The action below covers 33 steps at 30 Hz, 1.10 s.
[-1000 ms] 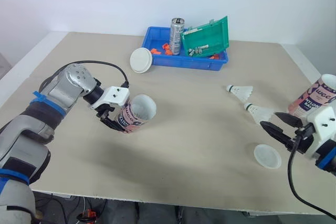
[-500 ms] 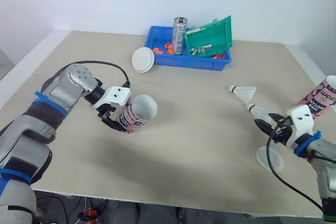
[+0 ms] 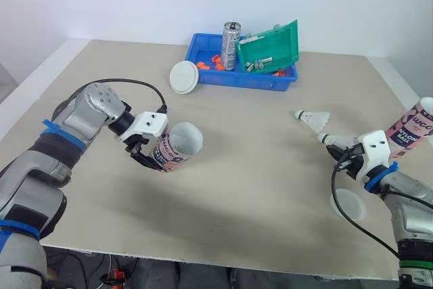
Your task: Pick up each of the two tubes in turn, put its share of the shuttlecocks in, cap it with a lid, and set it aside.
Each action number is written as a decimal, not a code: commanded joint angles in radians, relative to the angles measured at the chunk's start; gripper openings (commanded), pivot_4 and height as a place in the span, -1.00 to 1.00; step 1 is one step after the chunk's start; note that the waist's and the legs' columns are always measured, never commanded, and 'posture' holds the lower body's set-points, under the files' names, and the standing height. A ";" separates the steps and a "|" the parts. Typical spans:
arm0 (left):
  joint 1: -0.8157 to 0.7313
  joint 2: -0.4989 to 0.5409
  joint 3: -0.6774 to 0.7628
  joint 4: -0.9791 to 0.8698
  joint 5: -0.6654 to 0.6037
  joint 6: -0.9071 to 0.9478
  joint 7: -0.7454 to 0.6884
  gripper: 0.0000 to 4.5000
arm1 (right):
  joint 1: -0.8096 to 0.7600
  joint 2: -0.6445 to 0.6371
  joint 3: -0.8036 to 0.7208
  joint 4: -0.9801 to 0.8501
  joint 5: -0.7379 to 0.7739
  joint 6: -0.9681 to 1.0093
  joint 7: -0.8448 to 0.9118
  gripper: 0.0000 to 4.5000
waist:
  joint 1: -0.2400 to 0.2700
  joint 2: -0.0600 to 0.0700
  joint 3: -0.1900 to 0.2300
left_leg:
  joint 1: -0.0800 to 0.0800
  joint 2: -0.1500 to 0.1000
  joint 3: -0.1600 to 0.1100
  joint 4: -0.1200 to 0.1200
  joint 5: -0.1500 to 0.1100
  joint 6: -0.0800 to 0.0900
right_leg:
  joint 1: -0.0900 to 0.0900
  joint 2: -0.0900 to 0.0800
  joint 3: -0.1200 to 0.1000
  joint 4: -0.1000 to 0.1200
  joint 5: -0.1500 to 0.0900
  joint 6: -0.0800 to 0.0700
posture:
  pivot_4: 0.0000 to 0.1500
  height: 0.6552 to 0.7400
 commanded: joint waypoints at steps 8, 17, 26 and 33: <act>0.012 0.002 0.014 -0.008 0.015 -0.003 -0.001 0.50 | -0.011 -0.200 -0.002 -0.573 0.167 0.118 0.163 -0.98 | -0.002 0.004 0.000 | 0.001 0.000 0.000 0.000 0.000 0.000 | 0.001 0.000 0.001 0.000 0.000 0.000 | 1.00 0.20; 0.009 -0.006 0.021 -0.003 0.021 -0.003 -0.001 0.50 | -0.407 -0.185 0.381 -0.695 0.186 0.108 0.370 -0.98 | -0.001 0.001 0.001 | -0.001 0.000 0.000 0.001 0.000 0.000 | 0.000 -0.001 0.000 -0.001 0.000 -0.001 | 1.00 0.20; 0.013 -0.016 0.034 -0.016 0.023 0.009 -0.001 0.50 | -0.634 -0.028 0.668 -0.489 -0.015 0.006 0.489 -0.98 | 0.005 0.001 0.001 | -0.002 0.001 -0.001 0.001 0.000 -0.001 | -0.002 0.000 -0.001 0.000 0.000 -0.001 | 1.00 0.20; 0.022 -0.019 0.043 -0.025 0.026 0.016 -0.001 0.50 | -0.743 0.050 0.686 -0.436 -0.006 0.074 0.541 -0.15 | 0.011 0.001 0.001 | -0.003 0.001 -0.001 0.001 0.000 -0.001 | -0.003 0.000 -0.002 0.001 0.000 -0.001 | 1.00 0.20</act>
